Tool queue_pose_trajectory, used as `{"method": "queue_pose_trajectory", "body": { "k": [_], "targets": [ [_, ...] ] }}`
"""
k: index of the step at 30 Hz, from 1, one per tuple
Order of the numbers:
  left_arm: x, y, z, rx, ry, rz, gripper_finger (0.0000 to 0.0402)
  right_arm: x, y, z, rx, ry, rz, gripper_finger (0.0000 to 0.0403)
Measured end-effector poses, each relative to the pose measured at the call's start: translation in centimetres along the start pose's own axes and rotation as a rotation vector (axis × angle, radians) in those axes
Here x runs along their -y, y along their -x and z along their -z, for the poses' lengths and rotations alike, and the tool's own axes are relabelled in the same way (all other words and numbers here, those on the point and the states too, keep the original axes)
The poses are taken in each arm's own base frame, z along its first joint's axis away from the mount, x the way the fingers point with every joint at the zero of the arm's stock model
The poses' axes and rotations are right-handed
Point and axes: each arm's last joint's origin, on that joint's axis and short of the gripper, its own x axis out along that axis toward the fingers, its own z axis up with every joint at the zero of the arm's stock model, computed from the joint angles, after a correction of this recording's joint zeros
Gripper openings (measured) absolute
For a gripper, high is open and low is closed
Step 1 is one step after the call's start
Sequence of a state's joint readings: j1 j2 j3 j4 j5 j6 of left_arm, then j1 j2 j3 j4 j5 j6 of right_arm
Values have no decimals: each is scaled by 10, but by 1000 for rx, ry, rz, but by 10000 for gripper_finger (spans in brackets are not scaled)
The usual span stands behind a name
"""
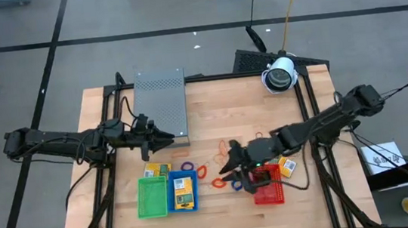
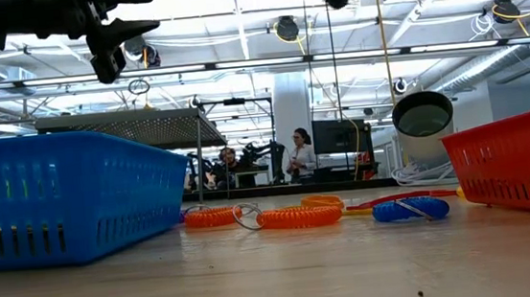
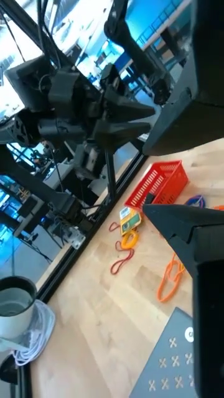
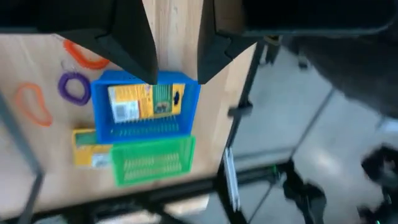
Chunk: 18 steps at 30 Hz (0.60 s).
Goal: Pick & Place Office Desk Supplies
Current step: Put the orange spring rubberband into the green bin
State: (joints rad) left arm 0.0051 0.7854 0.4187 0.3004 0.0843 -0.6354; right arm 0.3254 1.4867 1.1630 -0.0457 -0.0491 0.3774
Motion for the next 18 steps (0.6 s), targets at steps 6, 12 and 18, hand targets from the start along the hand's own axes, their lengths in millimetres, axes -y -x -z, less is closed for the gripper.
{"method": "queue_pose_trajectory", "body": {
  "k": [6,12,18],
  "targets": [
    [-1,0,0,-1,-68,-9,145,8,-41,-11,-245,76,71,85],
    [-4,0,2,-4,-128,-74,145,23,-85,-3,-398,33,89,86],
    [-7,0,5,-26,-160,-118,145,30,-105,19,-517,-25,60,117]
  ]
}}
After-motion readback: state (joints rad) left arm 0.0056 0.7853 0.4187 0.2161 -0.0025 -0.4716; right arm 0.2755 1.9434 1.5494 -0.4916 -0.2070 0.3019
